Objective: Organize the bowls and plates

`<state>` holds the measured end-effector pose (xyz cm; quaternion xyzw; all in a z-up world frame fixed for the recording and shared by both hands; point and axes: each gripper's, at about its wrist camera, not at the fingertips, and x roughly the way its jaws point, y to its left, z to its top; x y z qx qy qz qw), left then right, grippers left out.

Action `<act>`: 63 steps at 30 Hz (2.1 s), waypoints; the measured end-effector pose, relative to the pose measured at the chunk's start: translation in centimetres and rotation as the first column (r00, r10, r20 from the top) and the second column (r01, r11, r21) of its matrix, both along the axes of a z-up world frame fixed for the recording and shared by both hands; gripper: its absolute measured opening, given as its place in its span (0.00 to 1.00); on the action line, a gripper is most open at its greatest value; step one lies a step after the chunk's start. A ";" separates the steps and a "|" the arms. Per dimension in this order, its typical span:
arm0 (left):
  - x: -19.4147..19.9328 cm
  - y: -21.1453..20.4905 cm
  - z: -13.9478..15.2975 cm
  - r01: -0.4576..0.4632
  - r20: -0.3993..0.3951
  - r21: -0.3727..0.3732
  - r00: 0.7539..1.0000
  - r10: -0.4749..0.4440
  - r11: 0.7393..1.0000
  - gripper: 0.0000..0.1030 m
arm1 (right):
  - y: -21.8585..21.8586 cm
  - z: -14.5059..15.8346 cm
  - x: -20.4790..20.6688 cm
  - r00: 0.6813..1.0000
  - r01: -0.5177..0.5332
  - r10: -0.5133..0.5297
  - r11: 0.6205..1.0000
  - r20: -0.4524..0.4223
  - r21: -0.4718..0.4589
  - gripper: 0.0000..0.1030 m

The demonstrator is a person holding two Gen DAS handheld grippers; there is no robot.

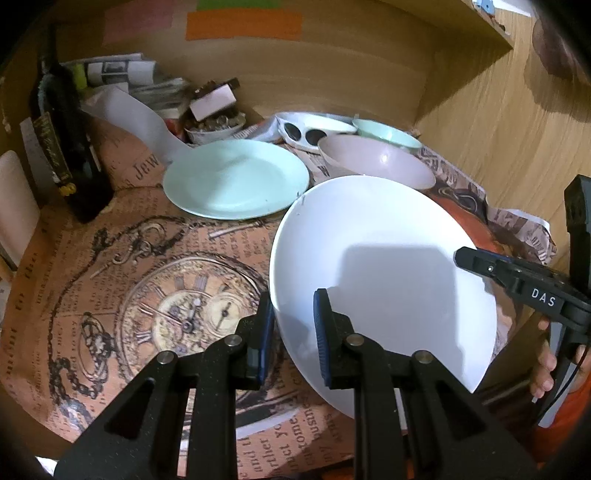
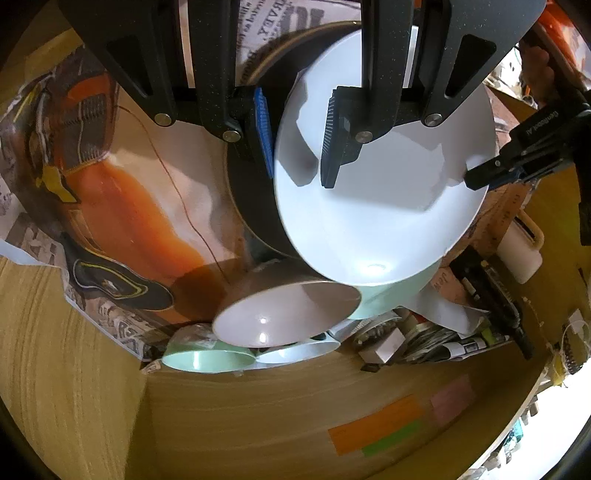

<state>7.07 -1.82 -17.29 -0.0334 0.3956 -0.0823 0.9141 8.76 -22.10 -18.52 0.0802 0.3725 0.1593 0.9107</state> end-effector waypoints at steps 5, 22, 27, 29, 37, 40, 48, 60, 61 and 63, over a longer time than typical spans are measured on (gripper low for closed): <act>0.4 -0.6 -0.4 0.008 -0.013 0.005 1.000 -0.008 1.000 0.20 | -0.5 -0.5 0.0 1.000 0.008 -0.008 1.000 -0.017 -0.001 0.22; 2.0 -1.5 -1.3 0.027 -0.043 0.014 0.999 -0.026 1.000 0.24 | -1.0 -0.5 0.2 1.000 0.019 -0.019 1.000 -0.014 -0.013 0.24; 2.2 -1.6 -1.5 0.036 -0.043 0.014 0.998 -0.036 0.999 0.24 | -1.0 -0.4 0.1 1.000 0.014 -0.015 1.000 -0.009 -0.026 0.24; 2.2 -1.7 -1.5 0.044 -0.042 0.017 0.998 -0.043 0.999 0.24 | -1.1 -0.4 0.2 1.000 0.012 -0.012 0.999 -0.008 -0.033 0.24; 2.2 -2.1 -1.7 0.063 -0.024 0.043 0.998 -0.062 0.997 0.27 | -1.1 -0.2 0.1 1.000 0.023 -0.023 0.996 0.004 -0.087 0.24; 2.4 -2.0 -1.7 0.066 -0.025 0.043 0.998 -0.065 0.997 0.27 | -0.9 -0.2 0.2 1.000 0.027 -0.026 0.995 0.012 -0.098 0.24; 1.7 -0.9 0.0 0.041 0.037 0.056 0.998 -0.043 0.998 0.31 | -0.4 1.3 0.4 0.997 0.028 -0.019 0.993 0.078 -0.116 0.35; 2.8 5.0 3.9 -0.143 0.153 0.038 0.979 0.135 0.989 0.78 | 4.1 6.1 2.0 0.963 -0.087 0.107 0.992 0.246 -0.093 0.63; 3.1 5.4 4.1 -0.154 0.155 0.048 0.977 0.145 0.987 0.78 | 4.6 6.5 2.2 0.957 -0.100 0.120 0.991 0.265 -0.088 0.65; 3.7 6.2 4.4 -0.173 0.158 0.079 0.975 0.159 0.982 0.78 | 5.5 7.2 2.7 0.948 -0.124 0.146 0.988 0.283 -0.096 0.65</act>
